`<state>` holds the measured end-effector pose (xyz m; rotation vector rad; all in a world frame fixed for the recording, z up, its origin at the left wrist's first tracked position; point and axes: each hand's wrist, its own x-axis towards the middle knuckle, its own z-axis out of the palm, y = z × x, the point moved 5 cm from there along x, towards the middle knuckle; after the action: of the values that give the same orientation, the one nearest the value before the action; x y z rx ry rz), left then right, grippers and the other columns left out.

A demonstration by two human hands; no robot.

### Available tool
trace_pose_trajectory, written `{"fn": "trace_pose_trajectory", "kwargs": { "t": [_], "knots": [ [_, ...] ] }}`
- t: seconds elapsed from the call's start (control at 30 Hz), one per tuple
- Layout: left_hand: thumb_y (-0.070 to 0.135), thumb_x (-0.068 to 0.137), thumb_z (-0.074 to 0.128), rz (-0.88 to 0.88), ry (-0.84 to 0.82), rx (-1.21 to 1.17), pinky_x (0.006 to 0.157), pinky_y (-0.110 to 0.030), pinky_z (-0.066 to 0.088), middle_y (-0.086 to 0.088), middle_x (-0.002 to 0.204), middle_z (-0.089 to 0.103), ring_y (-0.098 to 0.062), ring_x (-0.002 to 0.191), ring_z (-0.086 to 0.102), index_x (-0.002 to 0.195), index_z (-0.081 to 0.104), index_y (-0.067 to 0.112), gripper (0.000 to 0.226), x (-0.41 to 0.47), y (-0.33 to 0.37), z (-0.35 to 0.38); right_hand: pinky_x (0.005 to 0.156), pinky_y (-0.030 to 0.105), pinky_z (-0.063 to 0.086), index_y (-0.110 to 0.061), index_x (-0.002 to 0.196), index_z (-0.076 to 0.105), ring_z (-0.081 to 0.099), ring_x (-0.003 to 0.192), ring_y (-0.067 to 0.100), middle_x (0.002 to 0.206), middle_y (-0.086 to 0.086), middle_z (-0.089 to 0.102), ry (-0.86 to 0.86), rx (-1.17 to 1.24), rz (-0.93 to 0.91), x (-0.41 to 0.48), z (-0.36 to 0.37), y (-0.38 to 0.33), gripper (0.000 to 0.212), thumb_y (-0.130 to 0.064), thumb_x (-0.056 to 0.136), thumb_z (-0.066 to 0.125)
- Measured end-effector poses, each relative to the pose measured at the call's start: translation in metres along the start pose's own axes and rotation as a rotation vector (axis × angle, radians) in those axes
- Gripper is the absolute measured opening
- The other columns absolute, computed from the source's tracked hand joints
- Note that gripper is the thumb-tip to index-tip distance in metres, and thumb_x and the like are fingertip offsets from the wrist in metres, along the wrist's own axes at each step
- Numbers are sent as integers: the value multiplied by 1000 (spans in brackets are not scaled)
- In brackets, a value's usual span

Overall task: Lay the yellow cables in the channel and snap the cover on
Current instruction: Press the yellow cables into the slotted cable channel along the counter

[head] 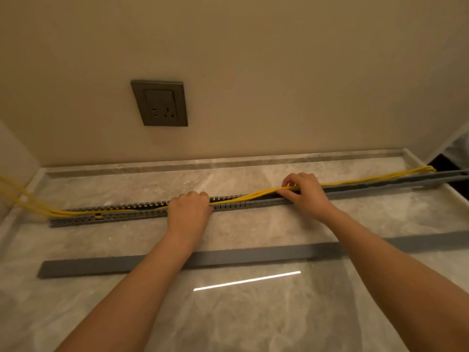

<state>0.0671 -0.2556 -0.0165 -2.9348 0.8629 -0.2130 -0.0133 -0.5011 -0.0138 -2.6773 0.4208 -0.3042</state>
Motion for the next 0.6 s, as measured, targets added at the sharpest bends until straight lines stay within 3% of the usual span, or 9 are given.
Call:
{"fn": "trace_pose_trajectory", "kwargs": {
  "t": [0.17, 0.27, 0.47, 0.6],
  "knots": [
    [43, 91, 51, -65, -4, 13, 72, -33, 47, -7, 98, 67, -26, 91, 63, 101, 61, 15, 32, 3, 1, -1, 66, 29, 34, -23, 79, 60, 45, 75, 15, 70, -10, 48, 102, 60, -142, -6, -8, -3, 13, -33, 81, 68],
    [44, 90, 51, -96, 1, 10, 72, -33, 47, -8, 98, 66, -27, 91, 63, 100, 61, 14, 33, 0, 2, -2, 65, 30, 35, -18, 82, 67, 48, 73, 17, 70, -4, 54, 136, 22, -212, -16, -6, -2, 11, -29, 81, 69],
    [43, 90, 52, -176, 26, -36, 71, -35, 47, -10, 97, 66, -29, 91, 62, 99, 60, 12, 34, -5, 4, -5, 66, 38, 48, -8, 92, 75, 58, 77, 30, 85, 11, 69, 190, -31, -380, -22, -6, -5, 12, -11, 81, 69],
    [47, 88, 53, -238, 38, -72, 68, -34, 47, -12, 94, 67, -31, 89, 63, 93, 60, 11, 36, -9, 2, -8, 84, 41, 52, -6, 108, 69, 65, 97, 32, 107, 13, 70, 90, -70, -449, -25, -1, -2, 25, -15, 85, 65]
  ]
}}
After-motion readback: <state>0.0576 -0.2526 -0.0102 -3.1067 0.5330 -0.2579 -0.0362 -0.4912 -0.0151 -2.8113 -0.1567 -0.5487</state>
